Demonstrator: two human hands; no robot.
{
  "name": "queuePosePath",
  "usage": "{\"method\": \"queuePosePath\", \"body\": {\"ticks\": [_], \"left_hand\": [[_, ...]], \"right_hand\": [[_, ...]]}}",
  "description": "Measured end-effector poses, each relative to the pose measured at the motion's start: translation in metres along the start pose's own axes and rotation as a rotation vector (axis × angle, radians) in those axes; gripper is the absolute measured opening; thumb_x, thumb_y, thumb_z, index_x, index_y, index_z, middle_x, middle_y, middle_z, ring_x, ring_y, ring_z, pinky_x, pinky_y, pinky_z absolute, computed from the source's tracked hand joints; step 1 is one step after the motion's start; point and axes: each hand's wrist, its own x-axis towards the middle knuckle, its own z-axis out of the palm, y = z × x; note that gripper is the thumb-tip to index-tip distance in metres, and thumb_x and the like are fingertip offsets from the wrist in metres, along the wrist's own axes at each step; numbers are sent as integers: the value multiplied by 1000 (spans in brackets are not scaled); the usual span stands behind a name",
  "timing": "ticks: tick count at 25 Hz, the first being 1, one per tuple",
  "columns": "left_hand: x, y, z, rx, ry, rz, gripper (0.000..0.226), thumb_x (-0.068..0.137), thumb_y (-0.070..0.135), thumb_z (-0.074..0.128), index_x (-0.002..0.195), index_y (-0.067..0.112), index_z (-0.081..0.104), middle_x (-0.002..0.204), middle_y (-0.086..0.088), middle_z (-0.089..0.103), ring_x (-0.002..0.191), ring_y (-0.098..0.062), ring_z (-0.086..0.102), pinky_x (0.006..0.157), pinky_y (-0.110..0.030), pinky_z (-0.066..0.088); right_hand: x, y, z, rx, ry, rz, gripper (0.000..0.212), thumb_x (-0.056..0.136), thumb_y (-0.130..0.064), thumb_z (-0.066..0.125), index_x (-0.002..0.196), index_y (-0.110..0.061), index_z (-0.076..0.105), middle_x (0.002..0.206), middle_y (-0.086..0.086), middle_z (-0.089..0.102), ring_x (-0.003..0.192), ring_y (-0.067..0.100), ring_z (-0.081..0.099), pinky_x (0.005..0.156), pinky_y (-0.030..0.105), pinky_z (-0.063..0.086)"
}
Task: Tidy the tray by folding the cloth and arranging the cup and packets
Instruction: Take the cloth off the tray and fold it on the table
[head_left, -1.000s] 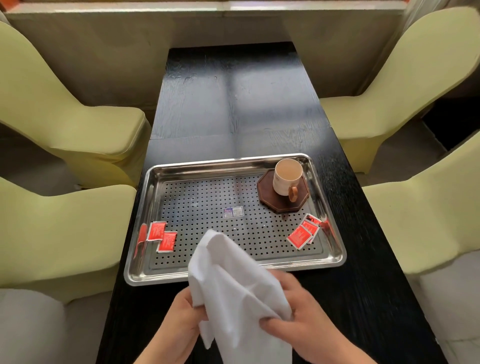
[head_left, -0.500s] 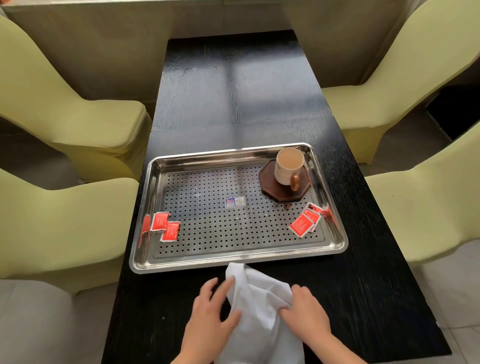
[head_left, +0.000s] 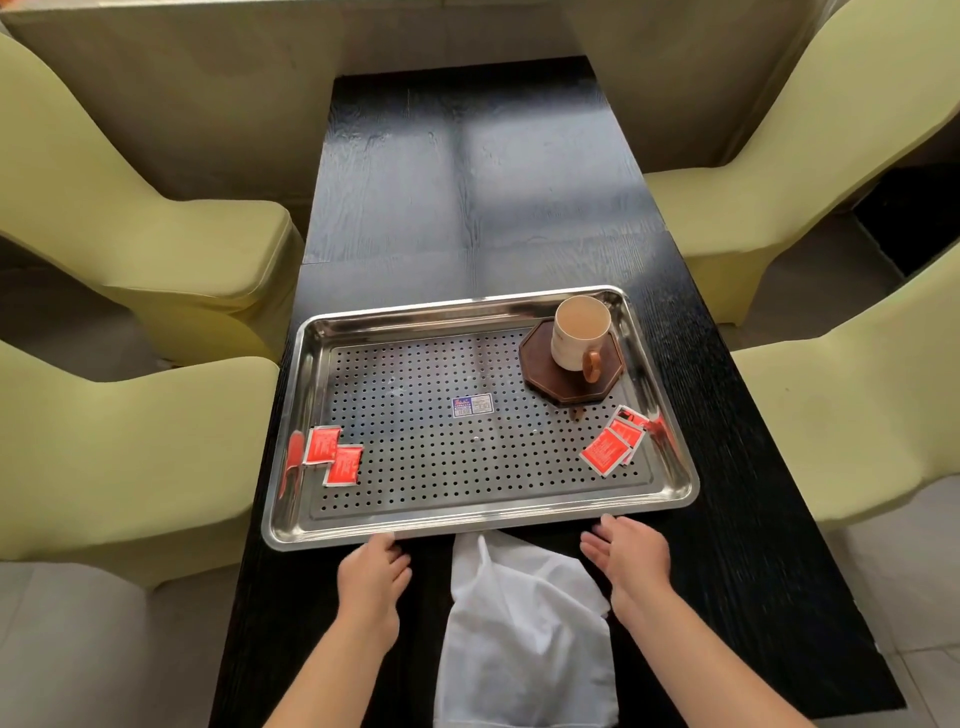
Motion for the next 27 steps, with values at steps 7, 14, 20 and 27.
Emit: {"method": "queuePosePath", "body": {"ticks": [7,14,20,27], "left_hand": [[16,15,15,-442,77,-194,46,104,10,42,146,-5,31,152,-29,35,135,-47,42,108,-56,42],[24,9,14,-493,130,-193,40,105,6,39,143,-5,38,140,-28,49,130,-46,48,105,-56,45],[29,18,19,-511,121,-134,38,104,7,43,140,-2,41,130,-26,56,126,-45,52,104,-56,46],[39,25,29,-515,123,-129,36,104,6,42,138,-3,42,128,-27,55,128,-46,50,103,-55,47]], "right_hand": [[17,-4,16,245,-15,141,36,100,-3,55,134,4,50,115,24,63,92,35,68,78,40,57],[24,-2,21,309,-12,191,16,98,2,56,114,-1,56,121,27,60,113,42,61,80,44,56],[28,-5,27,318,-15,185,26,98,5,54,123,0,55,109,23,63,92,36,66,68,42,57],[35,-20,38,312,-9,164,27,98,5,54,124,0,55,118,25,62,109,42,64,76,44,57]]}}
